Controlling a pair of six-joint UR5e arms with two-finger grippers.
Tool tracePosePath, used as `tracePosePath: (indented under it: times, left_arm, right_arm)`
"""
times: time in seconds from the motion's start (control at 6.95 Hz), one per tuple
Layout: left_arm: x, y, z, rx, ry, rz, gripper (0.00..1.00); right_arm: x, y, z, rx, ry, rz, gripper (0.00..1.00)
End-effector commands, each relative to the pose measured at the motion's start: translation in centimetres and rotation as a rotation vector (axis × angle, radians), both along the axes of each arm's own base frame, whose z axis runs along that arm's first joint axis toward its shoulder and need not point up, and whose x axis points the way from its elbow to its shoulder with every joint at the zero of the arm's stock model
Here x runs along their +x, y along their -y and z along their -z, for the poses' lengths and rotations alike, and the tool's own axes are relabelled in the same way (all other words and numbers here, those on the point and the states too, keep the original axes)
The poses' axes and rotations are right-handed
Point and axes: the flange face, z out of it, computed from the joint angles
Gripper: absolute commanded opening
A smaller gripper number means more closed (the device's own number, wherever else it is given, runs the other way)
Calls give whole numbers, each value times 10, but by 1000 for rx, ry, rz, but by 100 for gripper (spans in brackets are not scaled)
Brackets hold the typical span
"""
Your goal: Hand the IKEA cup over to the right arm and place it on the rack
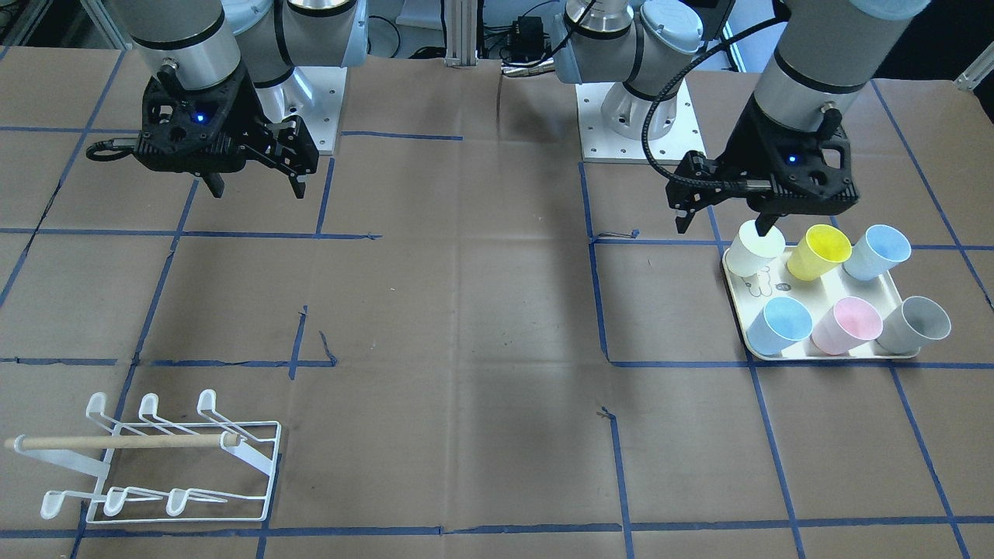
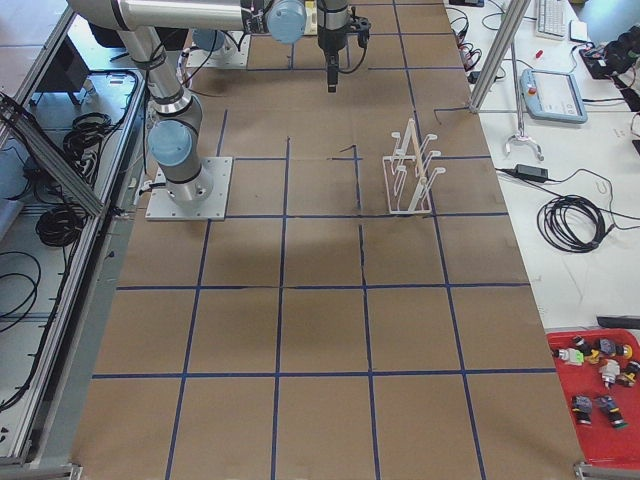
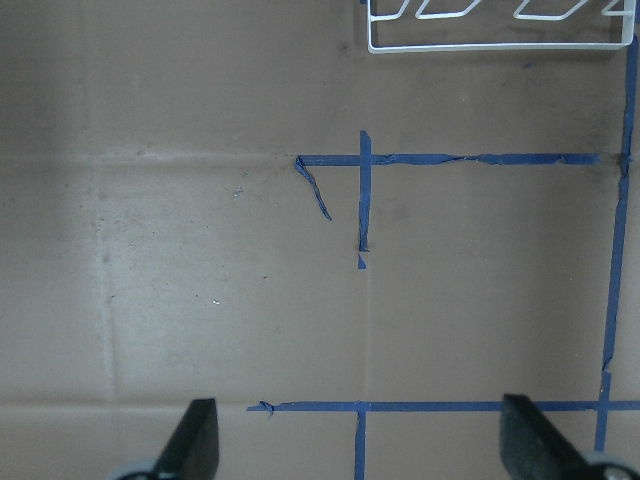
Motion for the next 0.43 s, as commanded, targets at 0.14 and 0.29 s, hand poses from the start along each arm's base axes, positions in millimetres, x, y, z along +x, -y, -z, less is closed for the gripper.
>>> tracePosePath:
  times: [0.14,0.29]
  left_arm:
    - [106,13,9,-10,18,-9,100]
    - [130,14,14,-8,14,-35,100]
  right_arm:
    - [1,0,1,1,6,0,100]
    - [1,0,1,-1,6,2,100]
